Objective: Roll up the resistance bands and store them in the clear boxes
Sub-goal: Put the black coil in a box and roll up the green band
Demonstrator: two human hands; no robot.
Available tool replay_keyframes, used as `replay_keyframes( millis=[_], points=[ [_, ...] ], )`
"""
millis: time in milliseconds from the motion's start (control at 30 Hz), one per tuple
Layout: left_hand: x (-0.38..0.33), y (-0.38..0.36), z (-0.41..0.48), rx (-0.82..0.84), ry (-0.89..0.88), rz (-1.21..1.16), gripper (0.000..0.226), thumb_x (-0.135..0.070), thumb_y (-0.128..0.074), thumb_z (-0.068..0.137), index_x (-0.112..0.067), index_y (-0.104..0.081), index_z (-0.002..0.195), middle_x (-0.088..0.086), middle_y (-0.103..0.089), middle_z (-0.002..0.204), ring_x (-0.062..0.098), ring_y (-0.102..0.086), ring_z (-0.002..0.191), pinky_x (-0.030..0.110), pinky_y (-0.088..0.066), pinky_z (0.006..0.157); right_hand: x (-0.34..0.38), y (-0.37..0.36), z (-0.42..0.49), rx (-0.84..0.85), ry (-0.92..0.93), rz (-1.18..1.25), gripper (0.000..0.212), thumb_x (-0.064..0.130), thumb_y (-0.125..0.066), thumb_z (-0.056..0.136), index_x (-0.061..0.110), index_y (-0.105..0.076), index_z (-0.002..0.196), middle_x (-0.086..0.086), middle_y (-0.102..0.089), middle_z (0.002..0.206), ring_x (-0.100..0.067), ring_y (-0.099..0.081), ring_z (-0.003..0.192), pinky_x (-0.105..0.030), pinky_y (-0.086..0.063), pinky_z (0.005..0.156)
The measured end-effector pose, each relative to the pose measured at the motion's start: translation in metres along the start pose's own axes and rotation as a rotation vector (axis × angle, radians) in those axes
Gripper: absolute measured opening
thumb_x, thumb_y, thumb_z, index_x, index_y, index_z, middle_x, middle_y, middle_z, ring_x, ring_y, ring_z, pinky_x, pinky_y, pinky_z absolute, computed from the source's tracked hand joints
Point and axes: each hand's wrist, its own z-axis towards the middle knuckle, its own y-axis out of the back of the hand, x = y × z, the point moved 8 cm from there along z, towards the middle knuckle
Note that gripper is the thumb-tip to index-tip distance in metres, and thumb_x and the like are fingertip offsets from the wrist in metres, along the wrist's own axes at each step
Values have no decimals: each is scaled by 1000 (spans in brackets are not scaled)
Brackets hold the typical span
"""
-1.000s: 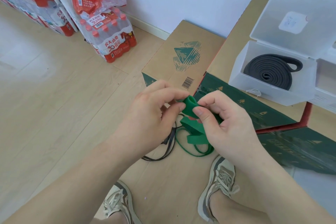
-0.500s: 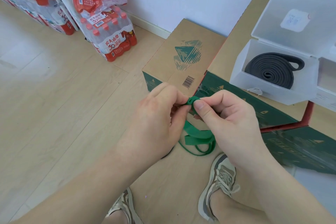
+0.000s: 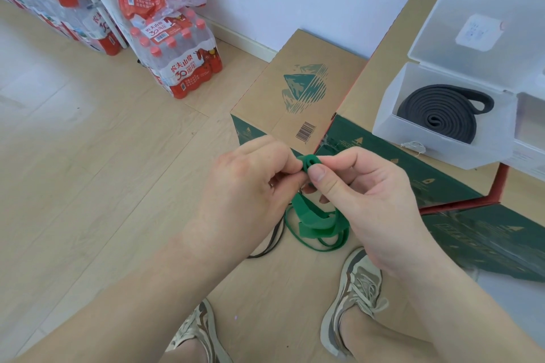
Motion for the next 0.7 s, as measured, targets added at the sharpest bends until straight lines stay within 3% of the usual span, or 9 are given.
replay_keyframes(
  millis=[67,233,333,400,467,533,600,700],
  points=[
    [0,-2,1,16,-10,-3,12,-10,-80,87,-5,-73,78,2,-68,76,20,-67,71,39,-54,59,-1,0,0,-18,11,-44,5,3,-75,88,4,-72,91,-17,-77,82,-16,-72,72,-26,-61,70],
    [2,-9,1,94,-11,-44,5,-7,-79,87,-7,-77,83,0,-69,78,16,-66,73,35,-54,63,-3,4,0,-58,35,-112,13,0,-69,96,11,-68,88,-13,-77,79,-20,-70,70,-33,-58,70],
    [2,-10,2,141,-16,-17,3,-6,-77,89,-8,-78,88,-2,-71,81,12,-66,75,31,-53,65,-2,5,2,-21,38,-162,9,2,-67,97,8,-67,91,-7,-76,75,-12,-70,68,-28,-59,68],
    [4,-8,3,148,-16,-14,1,-7,-77,88,-8,-77,88,-2,-71,81,15,-67,77,35,-55,66,-1,4,2,15,37,-191,8,2,-67,97,7,-66,92,-7,-78,78,-18,-72,69,-30,-61,69],
    [4,-4,3,127,-32,-16,5,-9,-79,88,-9,-75,91,-1,-69,86,18,-66,80,37,-54,69,1,0,1,51,45,-191,8,1,-65,98,8,-66,94,-11,-78,84,-31,-74,78,-41,-62,77],
    [2,-1,3,104,-69,39,23,-9,-78,90,-9,-73,112,1,-69,101,18,-65,91,35,-54,78,3,-5,1,84,57,-183,10,0,-64,98,9,-65,93,-11,-79,86,-37,-73,82,-45,-61,81],
    [1,-1,2,109,-124,66,31,-6,-74,93,-6,-71,124,3,-70,110,18,-65,96,35,-54,82,3,-7,1,102,65,-180,10,0,-64,98,8,-64,92,-9,-78,83,-33,-72,79,-40,-60,79],
    [3,-8,-1,173,-135,44,33,-4,-66,95,-4,-68,129,4,-70,107,24,-67,94,40,-54,81,3,-8,0,118,73,-205,10,0,-64,98,7,-64,91,-7,-75,78,-22,-68,72,-36,-57,73]
  ],
)
